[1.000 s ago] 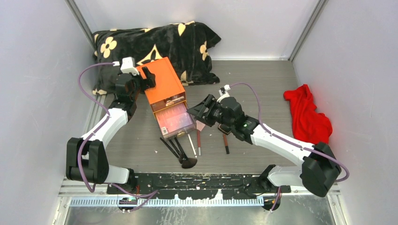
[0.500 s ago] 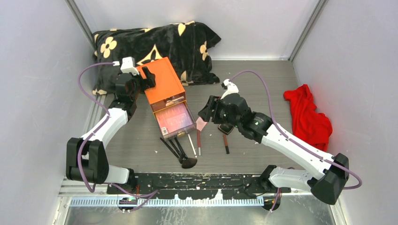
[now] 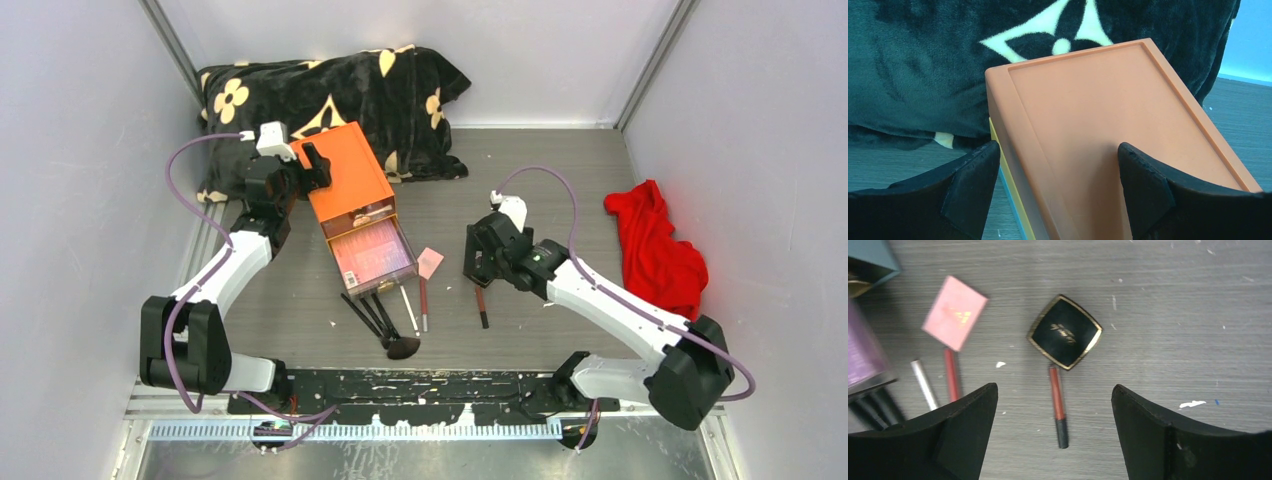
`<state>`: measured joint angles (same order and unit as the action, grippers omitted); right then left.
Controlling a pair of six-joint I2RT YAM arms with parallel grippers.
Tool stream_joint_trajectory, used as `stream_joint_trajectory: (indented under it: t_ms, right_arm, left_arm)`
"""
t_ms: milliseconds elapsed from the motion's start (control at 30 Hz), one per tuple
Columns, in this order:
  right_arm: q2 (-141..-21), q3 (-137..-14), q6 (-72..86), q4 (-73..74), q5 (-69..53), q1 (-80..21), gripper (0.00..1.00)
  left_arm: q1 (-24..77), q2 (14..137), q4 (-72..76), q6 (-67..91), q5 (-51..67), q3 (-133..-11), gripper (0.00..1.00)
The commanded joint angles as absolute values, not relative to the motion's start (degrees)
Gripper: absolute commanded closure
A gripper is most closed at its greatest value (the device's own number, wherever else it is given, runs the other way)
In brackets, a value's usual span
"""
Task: Organize the makeup
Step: Pick up the makeup from the center of the board.
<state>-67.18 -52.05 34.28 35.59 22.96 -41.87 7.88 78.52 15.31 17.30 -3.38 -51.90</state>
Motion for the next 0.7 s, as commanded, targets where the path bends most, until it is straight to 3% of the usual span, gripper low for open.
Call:
stream_joint_trajectory:
  t_ms: [0, 133, 267, 667]
  right_arm:
    - [-70.41, -50.78, 34.92, 33.98, 22.04, -38.55, 0.11]
    - [-74.65, -50.77, 37.35, 31.45, 22.3, -38.45, 0.1]
    - [-79.9, -53.84, 37.16, 30.92, 21.31, -38.49, 0.0]
    - [-83.11, -54.77, 45.02, 29.26, 24.82, -38.47, 0.0]
  left_arm:
    - [7.92, 80.17, 0.53, 13.0, -2.43, -48.38, 0.15]
    - [7.91, 80.32, 1.01, 13.07, -2.08, -48.2, 0.15]
    - [7.91, 80.32, 0.79, 13.13, -1.52, -48.6, 0.15]
    - [7.91, 80.2, 1.42, 13.2, -1.02, -48.24, 0.15]
